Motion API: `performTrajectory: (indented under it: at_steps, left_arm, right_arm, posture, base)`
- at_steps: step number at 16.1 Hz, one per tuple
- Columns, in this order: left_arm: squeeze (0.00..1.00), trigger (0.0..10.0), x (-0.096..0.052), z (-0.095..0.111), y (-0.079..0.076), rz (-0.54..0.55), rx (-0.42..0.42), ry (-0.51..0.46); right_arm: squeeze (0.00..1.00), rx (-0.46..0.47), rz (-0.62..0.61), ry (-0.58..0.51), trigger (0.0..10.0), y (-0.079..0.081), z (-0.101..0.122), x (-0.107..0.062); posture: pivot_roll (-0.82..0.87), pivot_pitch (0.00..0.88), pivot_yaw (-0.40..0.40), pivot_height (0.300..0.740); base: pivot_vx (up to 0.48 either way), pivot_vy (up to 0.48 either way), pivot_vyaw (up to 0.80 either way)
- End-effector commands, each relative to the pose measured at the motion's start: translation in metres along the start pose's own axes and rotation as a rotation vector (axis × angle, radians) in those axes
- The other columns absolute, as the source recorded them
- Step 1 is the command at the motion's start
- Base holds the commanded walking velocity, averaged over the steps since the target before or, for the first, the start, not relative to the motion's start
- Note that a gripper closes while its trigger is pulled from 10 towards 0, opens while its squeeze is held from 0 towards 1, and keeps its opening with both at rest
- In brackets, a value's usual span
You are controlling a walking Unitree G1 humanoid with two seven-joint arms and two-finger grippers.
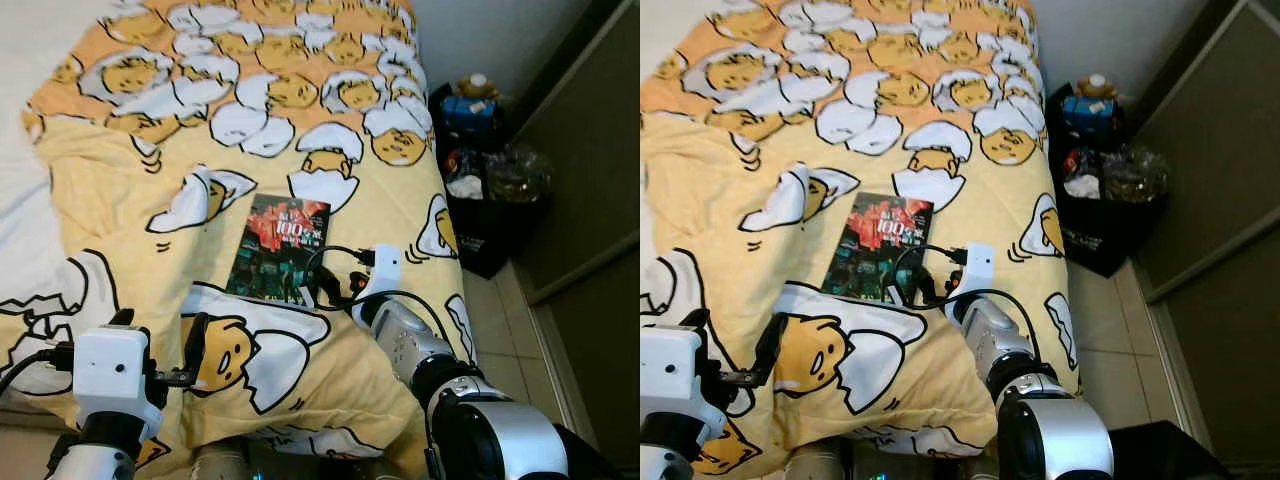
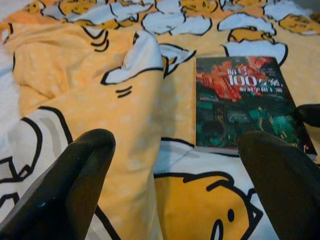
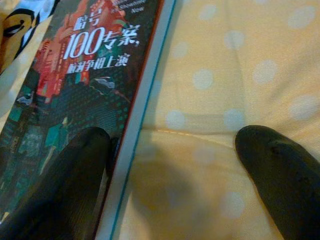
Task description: Clean up the room
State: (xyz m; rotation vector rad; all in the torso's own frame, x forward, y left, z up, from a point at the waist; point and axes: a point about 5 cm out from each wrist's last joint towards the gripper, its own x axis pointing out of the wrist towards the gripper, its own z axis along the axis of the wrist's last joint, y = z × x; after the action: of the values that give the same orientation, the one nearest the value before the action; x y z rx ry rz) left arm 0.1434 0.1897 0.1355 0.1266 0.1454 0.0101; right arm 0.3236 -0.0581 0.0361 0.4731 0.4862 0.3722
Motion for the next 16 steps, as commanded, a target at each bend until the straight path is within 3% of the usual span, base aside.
performTrajectory:
  at_steps: [1, 5, 9, 14, 16]
  left_arm:
    - [0.0, 10.0, -0.002, 0.003, -0.003, -0.004, -0.009, 0.001]
    - [0.0, 10.0, 0.006, 0.008, -0.002, -0.008, 0.002, -0.015]
    - [0.0, 10.0, 0.014, 0.013, -0.001, -0.026, 0.013, -0.027]
    - [0.0, 10.0, 0.015, 0.011, -0.012, -0.045, -0.009, -0.022]
    - [0.0, 10.0, 0.014, 0.011, -0.01, -0.039, -0.008, -0.02]
  right_arm:
    - [0.0, 0.058, 0.032, 0.047, 10.0, 0.021, -0.012, 0.006]
    - [0.0, 0.141, 0.059, 0.065, 10.0, 0.036, -0.012, 0.011]
    - [0.0, 0.095, 0.076, 0.02, 10.0, 0.053, 0.008, 0.019]
    - [0.0, 0.119, 0.089, 0.011, 10.0, 0.061, 0.014, 0.021]
    - [0.0, 0.183, 0.061, 0.037, 10.0, 0.056, 0.006, 0.02]
  posture:
    - [0.4, 0.207, -0.155, 0.74]
    - [0.41, 0.23, -0.152, 0.74]
    - [0.39, 0.27, -0.16, 0.74]
    - [0.36, 0.293, -0.187, 0.74]
    - [0.37, 0.295, -0.182, 0.74]
  base:
    - [0.0, 0.0, 0.0]
    - [0.0, 0.0, 0.0]
    - [0.0, 0.0, 0.0]
    - [0.0, 0.0, 0.0]
    - [0.0, 0.0, 0.0]
